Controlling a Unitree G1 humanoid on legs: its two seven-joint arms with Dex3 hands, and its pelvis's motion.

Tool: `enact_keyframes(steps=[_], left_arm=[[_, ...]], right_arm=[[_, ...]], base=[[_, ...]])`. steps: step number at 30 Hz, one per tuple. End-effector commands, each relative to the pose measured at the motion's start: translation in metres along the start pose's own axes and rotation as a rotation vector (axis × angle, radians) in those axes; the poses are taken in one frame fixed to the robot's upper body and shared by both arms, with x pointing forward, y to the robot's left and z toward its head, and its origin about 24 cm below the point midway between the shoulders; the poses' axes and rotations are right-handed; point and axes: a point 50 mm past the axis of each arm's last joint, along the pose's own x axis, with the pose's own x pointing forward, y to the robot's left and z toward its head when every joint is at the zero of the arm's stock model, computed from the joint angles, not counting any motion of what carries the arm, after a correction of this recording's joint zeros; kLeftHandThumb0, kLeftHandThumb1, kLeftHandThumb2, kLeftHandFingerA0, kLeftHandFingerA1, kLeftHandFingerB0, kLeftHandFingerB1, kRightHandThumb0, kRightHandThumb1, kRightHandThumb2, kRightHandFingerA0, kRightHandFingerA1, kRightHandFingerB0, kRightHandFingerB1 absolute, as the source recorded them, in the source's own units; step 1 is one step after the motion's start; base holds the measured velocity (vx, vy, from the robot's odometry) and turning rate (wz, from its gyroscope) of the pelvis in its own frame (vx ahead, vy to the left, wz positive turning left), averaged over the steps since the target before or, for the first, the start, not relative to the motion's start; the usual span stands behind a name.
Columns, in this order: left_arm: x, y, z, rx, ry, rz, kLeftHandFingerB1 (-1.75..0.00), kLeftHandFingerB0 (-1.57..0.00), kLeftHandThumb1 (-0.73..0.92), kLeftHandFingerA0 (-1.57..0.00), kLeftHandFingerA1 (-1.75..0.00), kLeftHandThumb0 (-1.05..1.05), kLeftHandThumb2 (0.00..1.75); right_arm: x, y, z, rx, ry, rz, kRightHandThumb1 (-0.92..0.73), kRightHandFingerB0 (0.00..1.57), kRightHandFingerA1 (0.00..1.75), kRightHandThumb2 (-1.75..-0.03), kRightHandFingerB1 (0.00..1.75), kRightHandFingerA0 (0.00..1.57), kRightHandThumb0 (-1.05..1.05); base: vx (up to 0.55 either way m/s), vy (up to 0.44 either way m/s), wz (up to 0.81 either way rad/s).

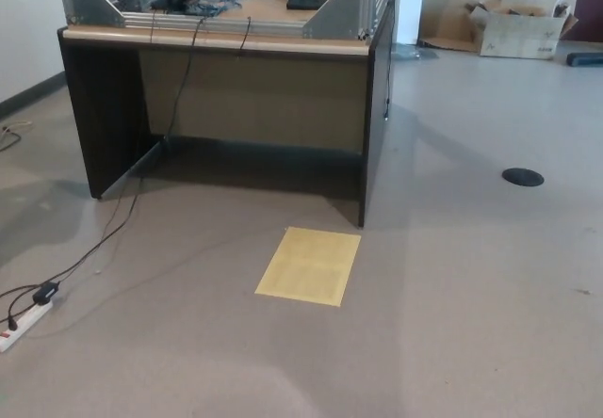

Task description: A person hands over a black lunchbag to the robot and the robot uses its left hand to grab the strips of the lunchbag, the gives it back to the person.

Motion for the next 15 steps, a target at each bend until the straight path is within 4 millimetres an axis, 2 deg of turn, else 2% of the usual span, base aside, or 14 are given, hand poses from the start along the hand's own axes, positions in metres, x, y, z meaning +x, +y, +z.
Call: enact_keyframes(steps=[1,4,5,11,15], left_arm=[[-0.003,0.031,0.024,0.031,-0.276,0.113,-0.44,-0.28,0.53,-0.39,-0.50,-0.68,0.88],[-0.004,0.030,0.023,0.030,-0.281,0.112,-0.44,-0.28,0.50,-0.35,-0.49,-0.66,0.86],[-0.005,0.030,0.023,0.008,-0.285,0.111,-0.33,-0.37,0.60,-0.37,-0.34,-0.62,0.59],[-0.005,0.032,0.028,0.024,-0.334,0.120,-0.33,-0.34,0.59,-0.36,-0.34,-0.61,0.58],[0.000,0.048,0.055,0.023,-0.451,0.137,-0.30,-0.26,0.58,-0.30,-0.33,-0.63,0.58]], right_arm=[[0.000,-0.016,0.022,0.017,-0.240,-0.081,-0.82,0.38,0.42,-0.64,0.39,0.42,-0.69],[-0.001,-0.016,0.020,0.016,-0.236,-0.083,-0.81,0.38,0.42,-0.64,0.39,0.43,-0.70],[-0.001,-0.016,0.020,0.013,-0.239,-0.084,-0.81,0.38,0.42,-0.63,0.38,0.45,-0.69],[-0.001,-0.017,0.020,0.013,-0.240,-0.081,-0.82,0.37,0.42,-0.64,0.38,0.44,-0.70],[0.001,-0.017,0.021,0.012,-0.242,-0.088,-0.82,0.37,0.41,-0.64,0.38,0.44,-0.71]], base=[[0.00,0.000,0.00],[0.00,0.000,0.00],[0.00,0.000,0.00],[0.00,0.000,0.00],[0.00,0.000,0.00]])
